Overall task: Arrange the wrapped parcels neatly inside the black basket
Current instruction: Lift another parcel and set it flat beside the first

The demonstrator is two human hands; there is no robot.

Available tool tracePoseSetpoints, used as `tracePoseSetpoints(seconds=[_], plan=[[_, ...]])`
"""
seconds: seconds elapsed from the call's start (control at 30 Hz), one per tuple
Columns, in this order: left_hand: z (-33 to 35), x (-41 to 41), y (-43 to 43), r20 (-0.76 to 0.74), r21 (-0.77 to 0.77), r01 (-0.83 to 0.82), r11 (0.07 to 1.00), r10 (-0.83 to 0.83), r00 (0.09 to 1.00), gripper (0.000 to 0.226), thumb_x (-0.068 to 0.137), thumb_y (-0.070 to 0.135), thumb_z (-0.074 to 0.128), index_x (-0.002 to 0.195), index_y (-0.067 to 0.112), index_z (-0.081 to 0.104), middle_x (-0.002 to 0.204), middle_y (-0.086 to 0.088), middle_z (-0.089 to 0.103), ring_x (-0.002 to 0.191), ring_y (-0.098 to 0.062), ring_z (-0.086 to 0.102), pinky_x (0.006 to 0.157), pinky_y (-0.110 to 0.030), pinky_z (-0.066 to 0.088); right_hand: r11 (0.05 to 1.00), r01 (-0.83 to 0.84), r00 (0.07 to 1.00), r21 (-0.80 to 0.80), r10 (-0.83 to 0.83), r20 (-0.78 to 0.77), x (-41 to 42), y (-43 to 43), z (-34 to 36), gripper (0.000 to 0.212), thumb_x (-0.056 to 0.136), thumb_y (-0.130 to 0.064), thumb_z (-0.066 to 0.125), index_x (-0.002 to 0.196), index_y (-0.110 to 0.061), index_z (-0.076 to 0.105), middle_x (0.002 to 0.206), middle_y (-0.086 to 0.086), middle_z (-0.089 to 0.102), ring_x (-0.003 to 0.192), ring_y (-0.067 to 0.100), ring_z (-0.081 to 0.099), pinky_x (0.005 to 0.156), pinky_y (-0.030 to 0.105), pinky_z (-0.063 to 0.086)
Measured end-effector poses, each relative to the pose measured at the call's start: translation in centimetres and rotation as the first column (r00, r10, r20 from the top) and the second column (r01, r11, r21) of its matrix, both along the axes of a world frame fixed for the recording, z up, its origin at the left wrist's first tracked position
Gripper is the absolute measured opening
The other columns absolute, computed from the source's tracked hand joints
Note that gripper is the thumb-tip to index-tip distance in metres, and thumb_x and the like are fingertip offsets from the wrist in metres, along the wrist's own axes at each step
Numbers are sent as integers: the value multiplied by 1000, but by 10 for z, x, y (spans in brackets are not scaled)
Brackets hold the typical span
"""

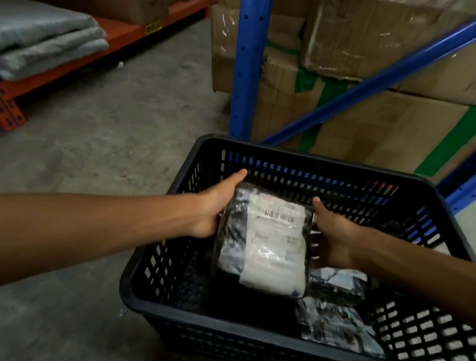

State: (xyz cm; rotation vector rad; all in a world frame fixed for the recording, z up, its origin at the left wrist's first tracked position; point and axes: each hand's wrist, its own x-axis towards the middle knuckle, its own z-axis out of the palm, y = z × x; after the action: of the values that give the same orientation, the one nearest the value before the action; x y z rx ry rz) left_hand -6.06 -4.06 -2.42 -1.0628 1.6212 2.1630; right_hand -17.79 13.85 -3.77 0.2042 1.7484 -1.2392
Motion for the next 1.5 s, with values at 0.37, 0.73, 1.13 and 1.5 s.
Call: tracePoseSetpoints(seconds=[0.37,0.73,1.13,1.5], plan=[[-47,-32,-14,145,-340,-281,898,345,927,83,92,67,36,146,4,43,138,-18,59,122,-35,59,105,-44,50,980,-125,980,-154,98,-173,1,-29,-36,48,76,-6,81,118,-10,59,101,10,77,83,23,77,65,35,62],[-85,-33,-19,251,-513,66,856,77,965,85,76,14,60,155,17,30,151,-9,48,133,-29,53,107,-39,49,927,-143,837,346,300,-457,-4,-98,-88,46,87,-39,67,116,-4,66,114,14,71,98,28,67,68,26,50],[-79,-19,-14,301,-675,276,684,-87,950,51,82,4,60,132,11,61,134,-9,62,121,-25,61,102,-32,53,896,-296,835,332,411,-365,-19,-68,-78,30,86,-25,74,105,-2,71,92,9,74,77,23,69,71,36,63],[-68,-12,-8,263,-746,222,628,-28,964,34,87,3,54,118,3,68,121,-13,70,111,-27,67,83,-26,53,874,-321,782,365,462,-419,-8,-62,-77,39,90,-36,66,120,-11,67,109,7,74,80,16,71,69,27,60]])
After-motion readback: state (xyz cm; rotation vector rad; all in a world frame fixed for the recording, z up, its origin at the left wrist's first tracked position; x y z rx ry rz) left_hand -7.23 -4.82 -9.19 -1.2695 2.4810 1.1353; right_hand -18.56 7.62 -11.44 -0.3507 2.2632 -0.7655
